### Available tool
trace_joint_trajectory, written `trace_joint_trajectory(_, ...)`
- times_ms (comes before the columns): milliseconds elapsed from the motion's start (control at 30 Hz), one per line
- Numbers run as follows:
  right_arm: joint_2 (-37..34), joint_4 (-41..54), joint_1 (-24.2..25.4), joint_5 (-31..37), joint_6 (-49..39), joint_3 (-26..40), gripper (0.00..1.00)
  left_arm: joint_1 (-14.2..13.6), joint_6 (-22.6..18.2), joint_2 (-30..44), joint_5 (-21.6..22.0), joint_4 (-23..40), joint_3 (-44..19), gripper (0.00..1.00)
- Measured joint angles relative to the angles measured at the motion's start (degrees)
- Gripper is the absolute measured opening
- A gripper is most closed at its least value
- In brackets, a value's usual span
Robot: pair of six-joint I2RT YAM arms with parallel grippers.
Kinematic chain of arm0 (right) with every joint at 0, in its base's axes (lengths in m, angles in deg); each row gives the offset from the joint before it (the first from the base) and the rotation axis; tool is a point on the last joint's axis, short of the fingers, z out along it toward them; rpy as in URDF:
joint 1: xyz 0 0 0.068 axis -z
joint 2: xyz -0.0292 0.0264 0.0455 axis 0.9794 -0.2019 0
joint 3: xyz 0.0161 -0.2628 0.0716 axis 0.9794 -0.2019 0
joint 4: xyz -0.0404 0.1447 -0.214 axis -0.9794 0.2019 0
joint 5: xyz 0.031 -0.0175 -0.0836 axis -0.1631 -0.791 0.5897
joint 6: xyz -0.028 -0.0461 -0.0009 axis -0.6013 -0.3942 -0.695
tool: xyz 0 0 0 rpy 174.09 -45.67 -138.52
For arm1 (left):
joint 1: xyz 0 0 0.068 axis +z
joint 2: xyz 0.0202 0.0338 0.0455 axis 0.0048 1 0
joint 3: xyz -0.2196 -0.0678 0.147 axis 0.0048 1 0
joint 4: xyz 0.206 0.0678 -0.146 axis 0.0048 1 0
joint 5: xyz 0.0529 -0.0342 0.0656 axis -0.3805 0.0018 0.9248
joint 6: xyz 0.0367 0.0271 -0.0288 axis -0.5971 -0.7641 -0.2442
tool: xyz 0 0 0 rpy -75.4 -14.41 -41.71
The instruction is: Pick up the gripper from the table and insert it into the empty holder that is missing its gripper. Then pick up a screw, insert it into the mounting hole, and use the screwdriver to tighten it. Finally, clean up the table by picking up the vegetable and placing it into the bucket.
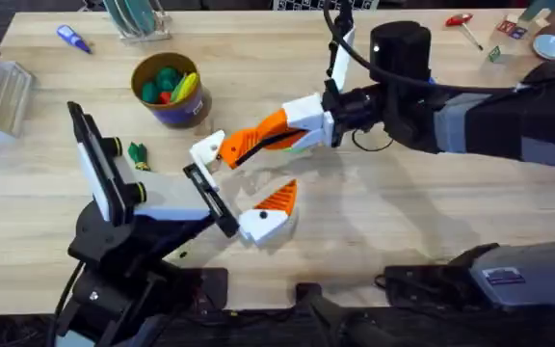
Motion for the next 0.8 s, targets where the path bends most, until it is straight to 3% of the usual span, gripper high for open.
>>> trace_joint_trajectory(300, 0.0, -1.0, -3.2, 5.0, 1.9, 0.0, 0.008, 0.0, 0.5, 0.0, 0.2, 0.1, 0.0, 0.985)
trace_joint_trajectory(433, 0.0, -2.5, -6.6, 10.6, 3.6, 0.0, 0.008, 0.2, 1.3, 0.0, 0.8, 0.1, 0.0, 0.986)
trace_joint_trajectory(800, 0.2, -3.5, -8.0, 15.1, 4.2, 0.0, 0.008, 0.4, 2.0, 0.0, 2.2, 0.1, 0.0, 0.986)
